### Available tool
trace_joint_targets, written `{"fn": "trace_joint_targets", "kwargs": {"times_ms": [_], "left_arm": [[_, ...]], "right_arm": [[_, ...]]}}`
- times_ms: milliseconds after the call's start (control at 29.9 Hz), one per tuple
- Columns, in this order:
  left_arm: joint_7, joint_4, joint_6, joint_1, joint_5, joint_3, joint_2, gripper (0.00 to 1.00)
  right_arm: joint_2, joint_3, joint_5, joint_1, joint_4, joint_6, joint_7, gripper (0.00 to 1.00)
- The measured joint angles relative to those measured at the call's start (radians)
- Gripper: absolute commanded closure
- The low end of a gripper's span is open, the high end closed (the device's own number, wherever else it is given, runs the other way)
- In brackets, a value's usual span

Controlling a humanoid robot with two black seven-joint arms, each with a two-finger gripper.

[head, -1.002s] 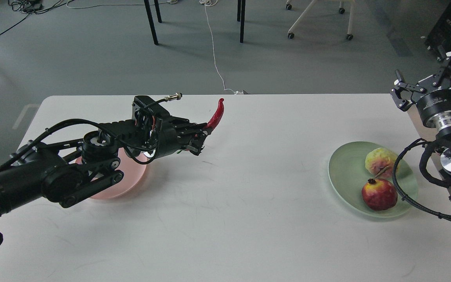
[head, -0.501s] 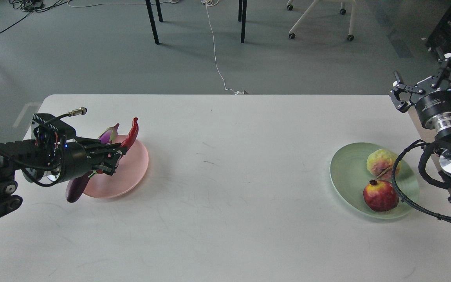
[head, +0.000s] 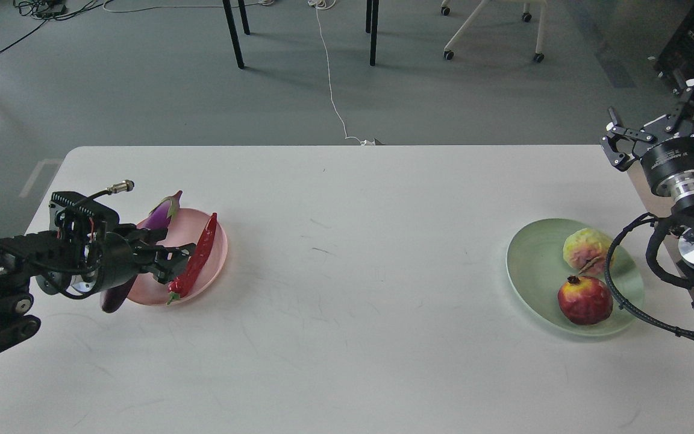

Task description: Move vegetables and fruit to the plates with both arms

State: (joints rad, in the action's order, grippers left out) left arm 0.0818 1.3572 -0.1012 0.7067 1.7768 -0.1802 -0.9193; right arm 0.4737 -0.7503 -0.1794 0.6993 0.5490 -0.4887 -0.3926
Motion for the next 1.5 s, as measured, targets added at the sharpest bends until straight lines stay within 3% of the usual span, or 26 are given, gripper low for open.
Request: {"fn": "trace_joint_targets", "kwargs": {"times_ms": [67,200,301,534,668,868,969,1203,1503], "left_arm": [[0.002,0.0,0.0,0.003,-0.021,-0.016,0.003,0.33],[0.003,-0.004,0.003,0.011,-0.189,-0.106,0.036,0.08],[0.003,-0.02,0.009,0.012,-0.413,-0.213,0.1,0.04],[-0.002,-0.167,0.015,0.019,-0.95,-0.453,0.303,0.03],[-0.01,-0.237,0.018,0.056,-1.111,-0.561,0.418,0.03],[0.002,-0.474,0.006,0.093,-1.308,-0.689,0.552,0.02],[0.004,-0.574,-0.027,0.1,-1.475,-0.729,0.578,0.02],[0.047,-0.675,-0.064,0.089,-1.686,-0.737,0.578,0.02],[0.053,-0.691,-0.143,0.081,-1.739,-0.722,0.574,0.02]], "right_arm": [[0.001,-0.002,0.0,0.001,-0.002,0.0,0.0,0.01],[0.003,-0.004,0.0,0.003,-0.003,0.0,0.0,0.01],[0.003,-0.008,0.0,0.011,-0.003,0.0,0.0,0.01],[0.007,-0.054,-0.002,0.014,-0.003,0.0,0.0,0.01],[0.006,-0.061,-0.002,0.015,-0.003,0.0,0.0,0.01],[-0.005,-0.064,-0.003,0.027,-0.001,0.0,0.01,0.01],[-0.019,-0.067,-0.004,0.043,-0.001,0.0,0.01,0.01],[-0.064,-0.111,-0.006,0.046,-0.003,0.0,0.011,0.01],[-0.077,-0.114,-0.006,0.011,-0.003,0.0,0.009,0.01]]}}
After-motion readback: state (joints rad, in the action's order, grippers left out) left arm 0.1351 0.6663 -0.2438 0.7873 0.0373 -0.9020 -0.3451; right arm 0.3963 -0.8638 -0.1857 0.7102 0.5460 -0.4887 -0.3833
